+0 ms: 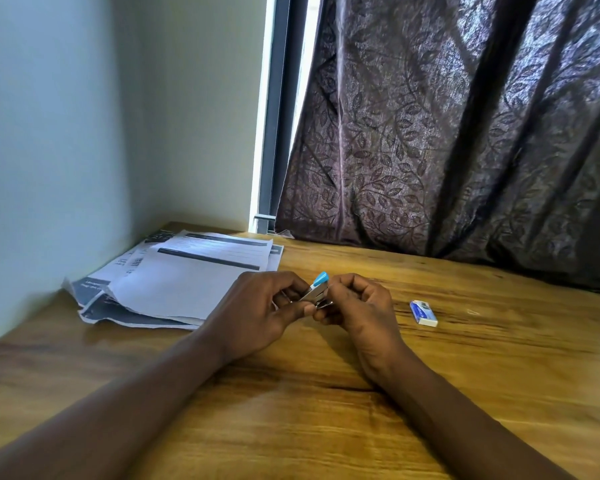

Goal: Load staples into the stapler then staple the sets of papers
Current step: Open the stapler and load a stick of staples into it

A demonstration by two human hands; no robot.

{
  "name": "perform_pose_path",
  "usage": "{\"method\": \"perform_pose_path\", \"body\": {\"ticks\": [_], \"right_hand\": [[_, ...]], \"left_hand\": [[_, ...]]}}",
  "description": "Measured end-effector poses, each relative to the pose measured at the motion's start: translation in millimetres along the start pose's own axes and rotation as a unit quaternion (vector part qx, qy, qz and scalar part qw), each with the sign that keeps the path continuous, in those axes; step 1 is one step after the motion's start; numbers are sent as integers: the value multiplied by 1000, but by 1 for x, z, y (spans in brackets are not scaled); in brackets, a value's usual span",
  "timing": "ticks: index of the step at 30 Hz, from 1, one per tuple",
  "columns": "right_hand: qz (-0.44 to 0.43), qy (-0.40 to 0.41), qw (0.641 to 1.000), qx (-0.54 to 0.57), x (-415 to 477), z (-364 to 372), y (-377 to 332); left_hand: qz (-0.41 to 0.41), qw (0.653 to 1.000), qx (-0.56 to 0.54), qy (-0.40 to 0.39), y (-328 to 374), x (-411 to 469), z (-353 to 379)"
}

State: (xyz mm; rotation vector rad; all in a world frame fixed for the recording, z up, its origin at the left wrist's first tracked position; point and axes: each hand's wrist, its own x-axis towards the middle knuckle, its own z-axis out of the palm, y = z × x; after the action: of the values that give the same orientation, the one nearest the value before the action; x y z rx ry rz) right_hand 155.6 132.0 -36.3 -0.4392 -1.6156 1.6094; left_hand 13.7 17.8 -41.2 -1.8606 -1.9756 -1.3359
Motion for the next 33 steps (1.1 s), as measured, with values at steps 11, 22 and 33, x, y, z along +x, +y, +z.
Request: {"method": "perform_pose_path", "body": {"ticks": [11,22,33], "right_hand": [[23,-9,997,73,0,0,1],[18,12,997,69,1,3,3],[30,-6,999,45,3,0,3]], "left_hand": [[-30,999,-45,0,3,1,7],[-42,997,-57,-22,4,-1,9],[-57,996,-68,17,2,1,5]]}}
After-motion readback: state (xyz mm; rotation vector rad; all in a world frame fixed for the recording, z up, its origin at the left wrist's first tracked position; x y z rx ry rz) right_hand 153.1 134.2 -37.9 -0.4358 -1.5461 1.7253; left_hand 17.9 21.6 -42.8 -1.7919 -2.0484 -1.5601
